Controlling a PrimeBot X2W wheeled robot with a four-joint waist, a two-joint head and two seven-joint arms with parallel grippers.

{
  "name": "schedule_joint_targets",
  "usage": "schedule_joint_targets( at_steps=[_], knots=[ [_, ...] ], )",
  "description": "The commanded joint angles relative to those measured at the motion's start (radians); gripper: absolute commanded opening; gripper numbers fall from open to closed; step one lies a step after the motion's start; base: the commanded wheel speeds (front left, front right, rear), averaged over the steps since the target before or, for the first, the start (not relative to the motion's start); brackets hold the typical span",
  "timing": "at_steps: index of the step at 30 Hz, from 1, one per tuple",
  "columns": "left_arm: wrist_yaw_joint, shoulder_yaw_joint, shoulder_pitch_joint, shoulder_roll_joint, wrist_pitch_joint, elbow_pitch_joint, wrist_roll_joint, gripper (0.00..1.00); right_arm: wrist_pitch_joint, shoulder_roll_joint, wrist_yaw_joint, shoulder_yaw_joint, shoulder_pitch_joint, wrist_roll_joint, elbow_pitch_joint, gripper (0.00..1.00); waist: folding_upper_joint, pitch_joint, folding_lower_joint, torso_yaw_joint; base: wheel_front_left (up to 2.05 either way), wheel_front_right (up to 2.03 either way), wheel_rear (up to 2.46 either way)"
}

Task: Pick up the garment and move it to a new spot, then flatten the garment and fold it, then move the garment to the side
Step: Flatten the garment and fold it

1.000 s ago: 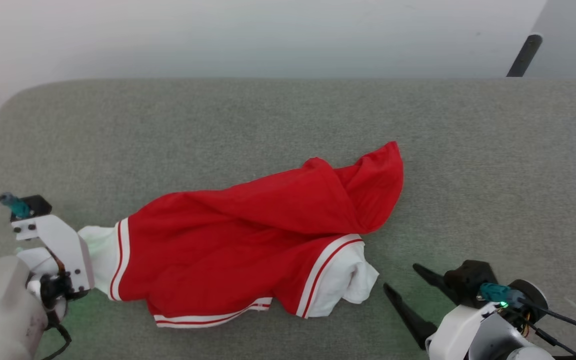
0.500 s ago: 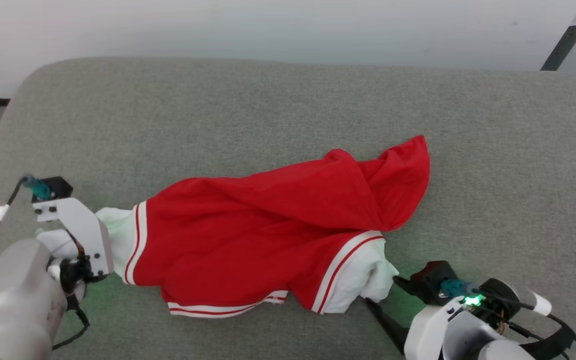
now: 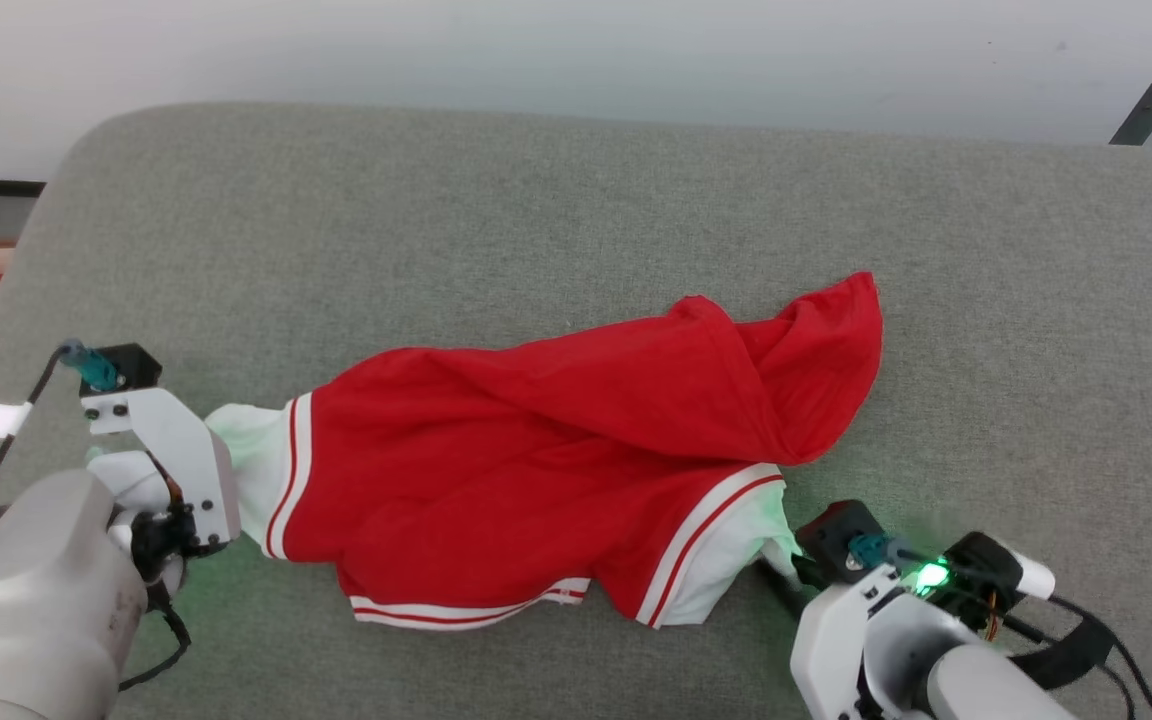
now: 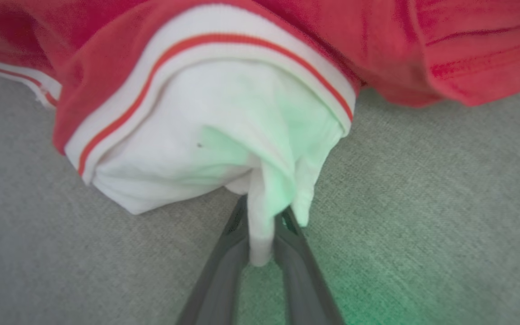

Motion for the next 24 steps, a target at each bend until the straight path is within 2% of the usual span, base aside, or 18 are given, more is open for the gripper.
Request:
schedule_joint_targets(
  at_steps=[1, 9, 24],
  knots=[
    [-0.007, -0.006, 0.005, -0.009, 0.001, 0.007, -0.001, 0.00, 0.014, -0.002, 0.000, -0.001, 0.000, -0.008, 0.028, 0.00, 0.0000, -0.001, 0.0000, 0.000, 0.00, 0.00, 0.00],
    [-0.015, -0.018, -0.019, 0.007, 0.027, 0.022, 0.004, 0.00, 0.058, -0.012, 0.000, -0.029, -0.055, 0.048, 0.013, 0.00, 0.0000, -0.038, 0.0000, -0.010, 0.00, 0.00, 0.00],
    [-0.022, -0.074, -0.162, 0.026, 0.060, -0.031, 0.052, 0.00, 0.150, -0.112, 0.000, -0.063, -0.199, 0.183, -0.117, 0.00, 0.0000, -0.146, 0.0000, -0.013, 0.00, 0.00, 0.00]
  ],
)
